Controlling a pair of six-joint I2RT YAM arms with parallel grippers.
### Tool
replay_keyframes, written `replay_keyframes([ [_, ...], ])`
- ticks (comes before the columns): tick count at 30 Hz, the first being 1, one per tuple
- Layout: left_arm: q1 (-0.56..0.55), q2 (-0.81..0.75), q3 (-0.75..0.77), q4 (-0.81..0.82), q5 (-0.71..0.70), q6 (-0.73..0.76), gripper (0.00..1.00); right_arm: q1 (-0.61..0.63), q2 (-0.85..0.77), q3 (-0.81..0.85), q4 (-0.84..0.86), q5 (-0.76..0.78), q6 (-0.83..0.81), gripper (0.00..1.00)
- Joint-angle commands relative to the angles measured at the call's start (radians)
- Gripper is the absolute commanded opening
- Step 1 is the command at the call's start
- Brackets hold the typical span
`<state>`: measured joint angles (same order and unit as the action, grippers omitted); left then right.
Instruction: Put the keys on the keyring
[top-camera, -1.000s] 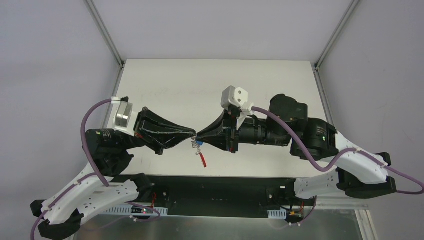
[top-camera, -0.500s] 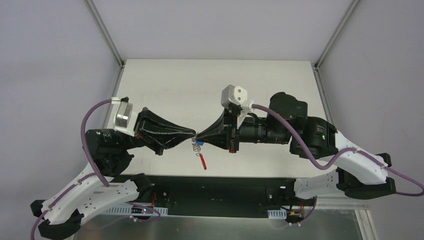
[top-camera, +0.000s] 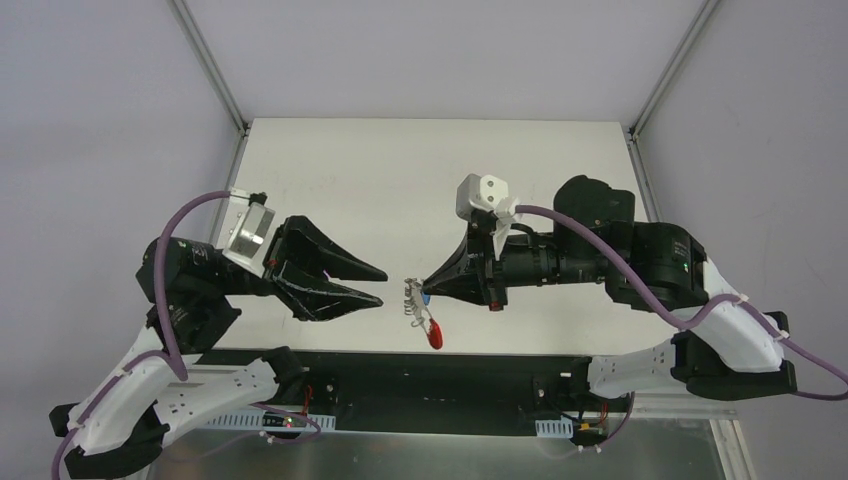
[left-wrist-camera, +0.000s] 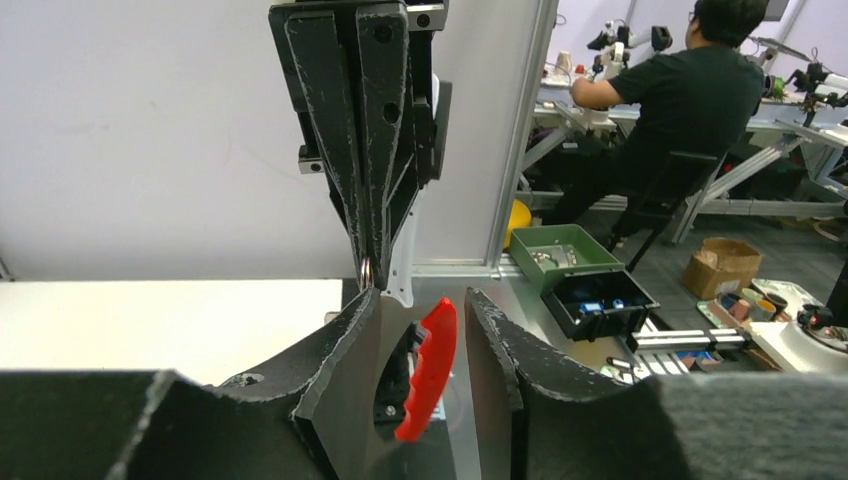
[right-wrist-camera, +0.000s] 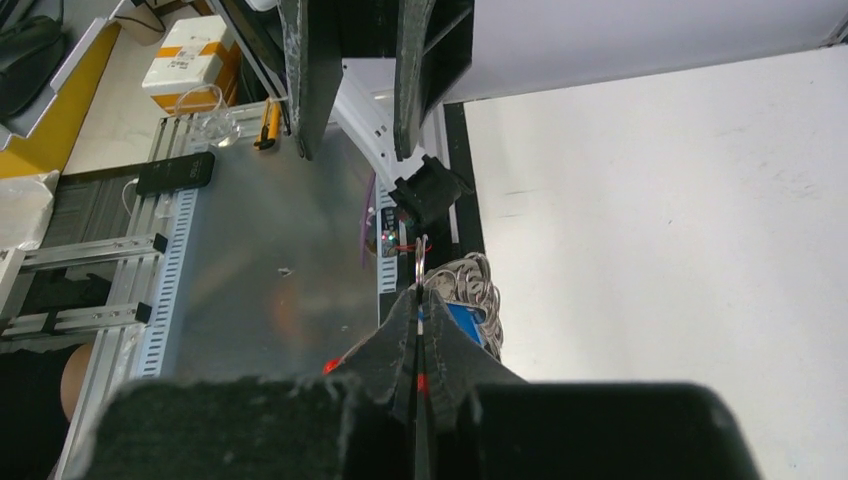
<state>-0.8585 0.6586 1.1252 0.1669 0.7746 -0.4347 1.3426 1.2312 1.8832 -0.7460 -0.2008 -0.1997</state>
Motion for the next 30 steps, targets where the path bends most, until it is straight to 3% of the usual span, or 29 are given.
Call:
replay_keyframes([
  [1,-0.009,0.058,0.089,-0.198,0.059,0.057,0.36,-0.034,0.017,0.056,-0.132,-0.092,0.007,0.0],
  [8,-0.01,0.142,0.126,-0.253,0.114,0.018,0.38,-0.128,0.042,0.042,-0.228,-0.319,0.05,0.0],
  [12,-0.01,0.176,0.129,-0.286,0.149,0.006,0.38,-0.154,0.048,0.014,-0.238,-0.373,0.066,0.0],
  [30,-0.008,0.272,0.164,-0.393,0.245,-0.042,0.34,-0.27,0.063,-0.056,-0.19,-0.446,0.129,0.0],
])
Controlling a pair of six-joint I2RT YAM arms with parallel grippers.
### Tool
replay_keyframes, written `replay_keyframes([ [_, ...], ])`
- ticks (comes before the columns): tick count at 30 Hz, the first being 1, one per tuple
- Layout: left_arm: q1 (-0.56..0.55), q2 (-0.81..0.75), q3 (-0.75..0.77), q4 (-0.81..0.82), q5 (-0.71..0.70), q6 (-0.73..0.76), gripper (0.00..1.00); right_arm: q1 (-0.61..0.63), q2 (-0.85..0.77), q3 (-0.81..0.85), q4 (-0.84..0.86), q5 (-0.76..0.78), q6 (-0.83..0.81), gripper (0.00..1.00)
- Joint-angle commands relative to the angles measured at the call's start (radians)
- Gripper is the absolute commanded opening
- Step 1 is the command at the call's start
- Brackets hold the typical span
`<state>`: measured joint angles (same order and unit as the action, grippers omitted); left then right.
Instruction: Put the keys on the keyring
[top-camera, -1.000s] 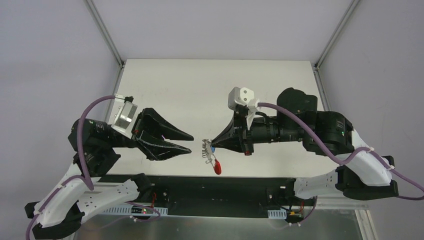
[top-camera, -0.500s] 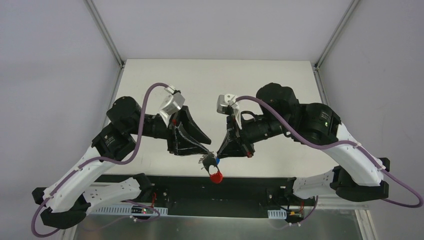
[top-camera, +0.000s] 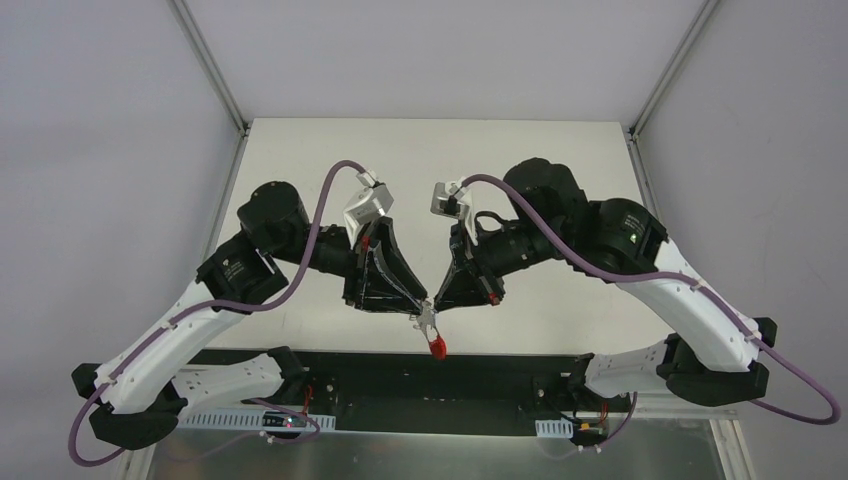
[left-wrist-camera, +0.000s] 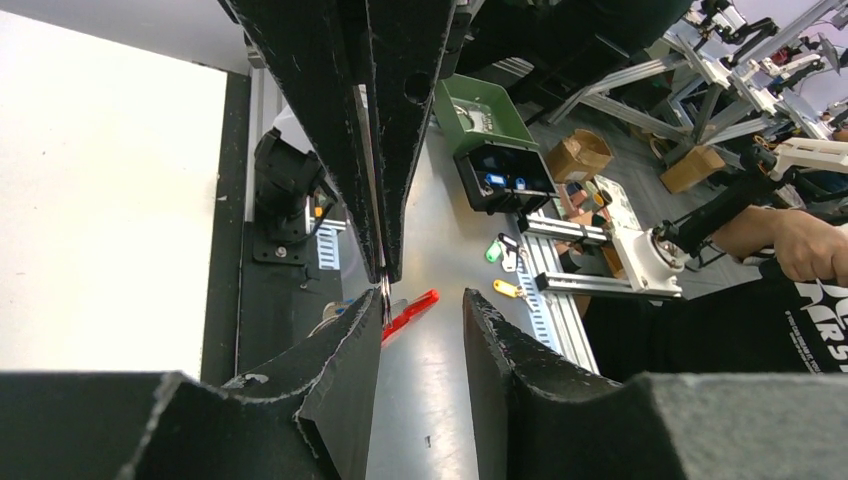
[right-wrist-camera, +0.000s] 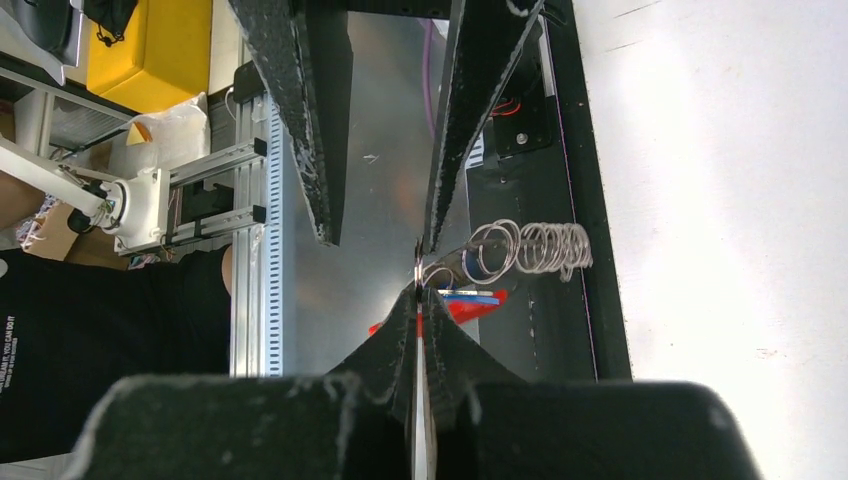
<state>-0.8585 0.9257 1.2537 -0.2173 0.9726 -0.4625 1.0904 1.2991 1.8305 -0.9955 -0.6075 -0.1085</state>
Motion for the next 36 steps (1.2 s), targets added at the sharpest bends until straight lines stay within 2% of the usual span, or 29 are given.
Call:
replay_keyframes([
  [1,-0.009,0.006,0.036,-0.016,0.048,-0.01,0.34,-0.021,-0.001,-0.003,0.06,-0.04,0.038,0.0],
  [12,-0.01,0.019,0.055,-0.08,0.056,0.032,0.33,-0.04,0.022,-0.002,0.092,-0.06,0.06,0.0],
  [15,-0.01,0.021,0.059,-0.089,0.054,0.04,0.26,-0.04,0.024,-0.004,0.09,-0.06,0.059,0.0],
  [20,-0.008,0.034,0.069,-0.106,0.038,0.052,0.01,-0.042,0.023,-0.01,0.09,-0.07,0.058,0.0],
  [21,-0.009,0.038,0.073,-0.111,0.035,0.055,0.0,-0.043,0.021,-0.014,0.091,-0.072,0.058,0.0],
  [31,-0.009,0.017,0.067,-0.125,-0.019,0.125,0.0,-0.041,-0.049,-0.073,0.141,-0.068,0.048,0.0],
  [32,-0.01,0.011,0.066,-0.125,-0.027,0.138,0.0,-0.041,-0.064,-0.085,0.161,-0.062,0.048,0.01],
  [36,-0.009,-0.008,0.069,-0.125,-0.057,0.188,0.0,-0.041,-0.14,-0.141,0.231,-0.008,0.032,0.22],
])
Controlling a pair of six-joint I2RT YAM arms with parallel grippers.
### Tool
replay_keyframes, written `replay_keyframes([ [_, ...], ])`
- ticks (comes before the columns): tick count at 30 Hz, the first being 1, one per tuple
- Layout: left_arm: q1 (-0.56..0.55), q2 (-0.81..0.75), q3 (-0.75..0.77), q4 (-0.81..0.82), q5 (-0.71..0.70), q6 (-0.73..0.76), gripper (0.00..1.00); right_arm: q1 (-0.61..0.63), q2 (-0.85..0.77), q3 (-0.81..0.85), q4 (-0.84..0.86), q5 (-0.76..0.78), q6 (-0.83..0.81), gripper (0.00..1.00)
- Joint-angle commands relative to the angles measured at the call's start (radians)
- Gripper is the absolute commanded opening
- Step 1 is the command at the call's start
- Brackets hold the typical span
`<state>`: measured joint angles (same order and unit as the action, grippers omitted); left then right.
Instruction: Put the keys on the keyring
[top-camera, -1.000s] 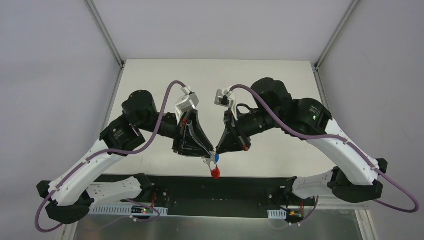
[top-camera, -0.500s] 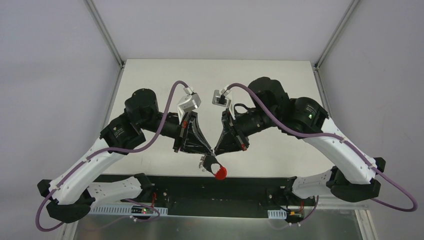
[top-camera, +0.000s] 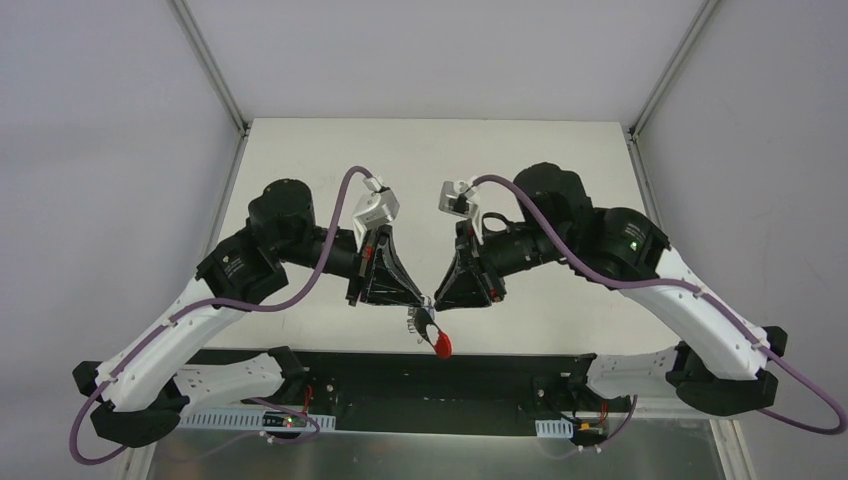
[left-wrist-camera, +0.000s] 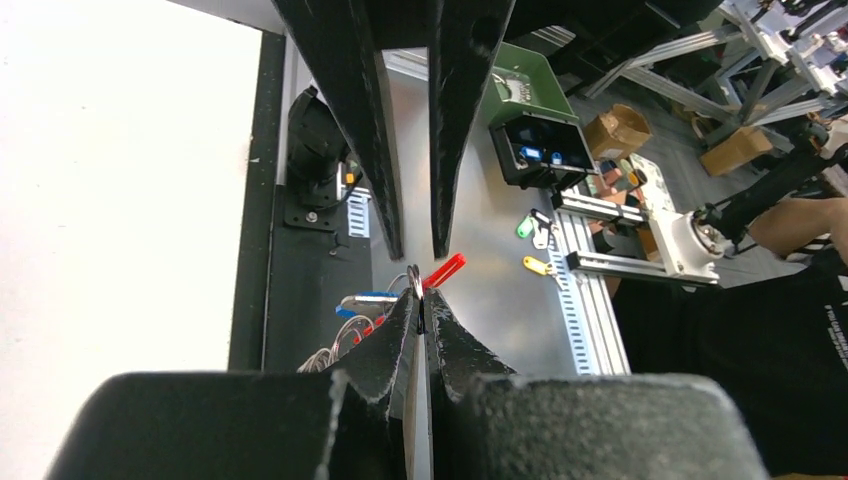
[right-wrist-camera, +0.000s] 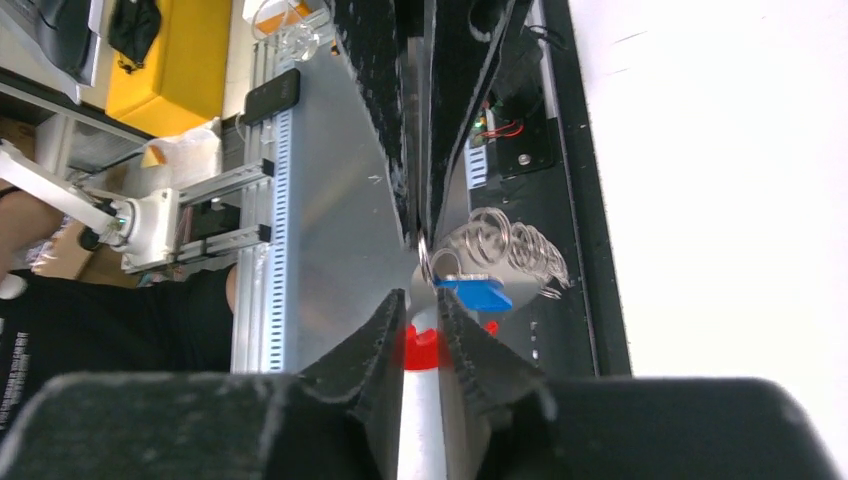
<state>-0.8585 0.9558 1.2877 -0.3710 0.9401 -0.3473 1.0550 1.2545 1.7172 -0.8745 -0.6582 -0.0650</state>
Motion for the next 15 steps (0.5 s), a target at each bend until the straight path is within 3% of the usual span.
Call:
replay_keyframes([
  [1,-0.01,-0.044,0.037,0.029,-0.032,0.086,0.0,-0.005,-0.114,-0.042,0.129,0.061,-0.018,0.28],
  [7,-0.009,-0.064,0.051,0.044,-0.06,0.149,0.0,0.0,-0.238,-0.171,0.291,0.154,-0.085,0.37],
  [15,-0.009,-0.145,-0.055,0.305,-0.105,0.126,0.0,0.081,-0.254,-0.249,0.38,0.295,-0.232,0.37],
])
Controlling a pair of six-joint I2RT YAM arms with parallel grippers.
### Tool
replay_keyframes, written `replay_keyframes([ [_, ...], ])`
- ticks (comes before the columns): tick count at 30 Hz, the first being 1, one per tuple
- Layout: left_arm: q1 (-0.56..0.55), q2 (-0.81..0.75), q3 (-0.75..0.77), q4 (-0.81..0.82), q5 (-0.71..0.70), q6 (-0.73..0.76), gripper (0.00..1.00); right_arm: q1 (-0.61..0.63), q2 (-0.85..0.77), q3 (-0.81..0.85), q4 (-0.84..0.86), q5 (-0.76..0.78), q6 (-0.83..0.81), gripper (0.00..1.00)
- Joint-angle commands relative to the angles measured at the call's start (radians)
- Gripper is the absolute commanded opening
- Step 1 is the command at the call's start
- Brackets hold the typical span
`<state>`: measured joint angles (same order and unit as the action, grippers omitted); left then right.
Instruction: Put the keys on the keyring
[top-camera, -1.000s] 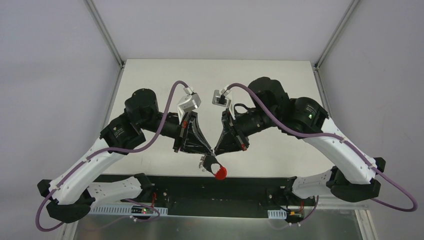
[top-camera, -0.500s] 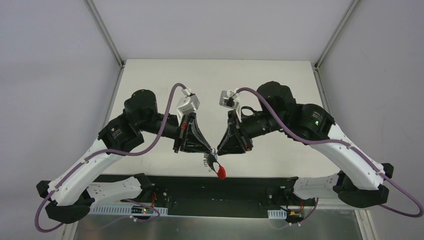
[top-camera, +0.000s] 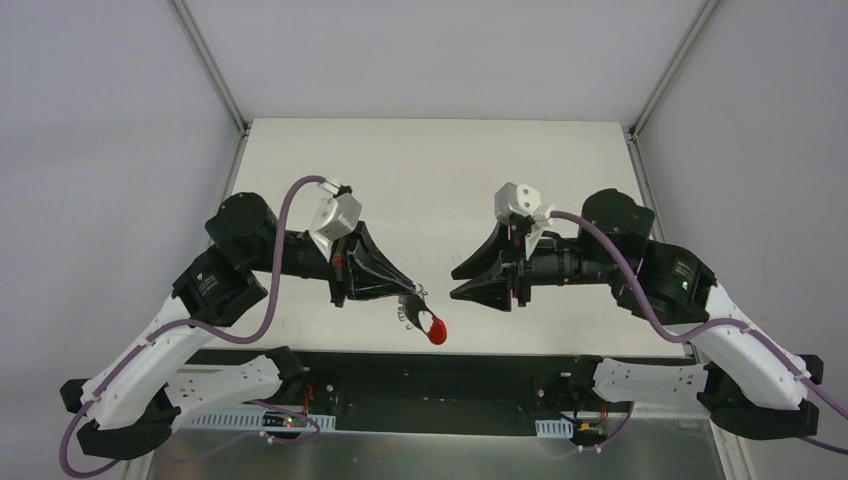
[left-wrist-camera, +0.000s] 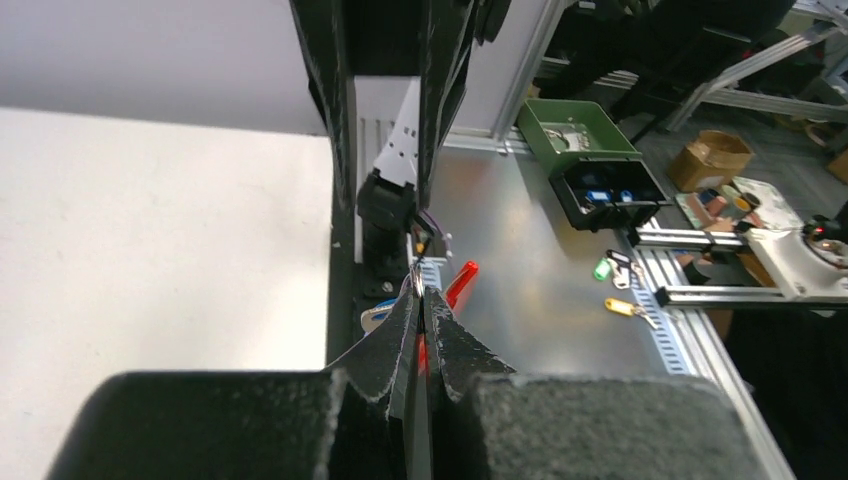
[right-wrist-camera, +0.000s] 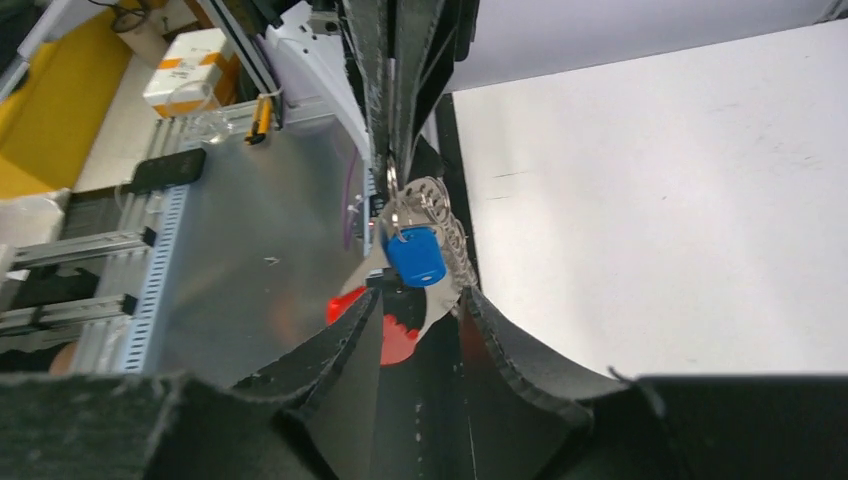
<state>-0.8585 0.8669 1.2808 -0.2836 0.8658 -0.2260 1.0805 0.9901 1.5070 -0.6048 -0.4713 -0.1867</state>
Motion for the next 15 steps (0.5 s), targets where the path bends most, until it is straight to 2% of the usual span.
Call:
replay_keyframes([
  [1,-0.009,-0.071,-0.071,0.266,-0.04,-0.002,0.0,0.077,0.009,-0.052,0.128,0.138,-0.145,0.37],
  [8,-0.008,-0.145,-0.199,0.521,-0.095,-0.03,0.0,0.231,-0.006,-0.137,0.261,0.343,-0.361,0.37],
  [15,-0.01,-0.2,-0.303,0.696,-0.153,-0.061,0.0,0.326,-0.004,-0.164,0.375,0.463,-0.44,0.37],
])
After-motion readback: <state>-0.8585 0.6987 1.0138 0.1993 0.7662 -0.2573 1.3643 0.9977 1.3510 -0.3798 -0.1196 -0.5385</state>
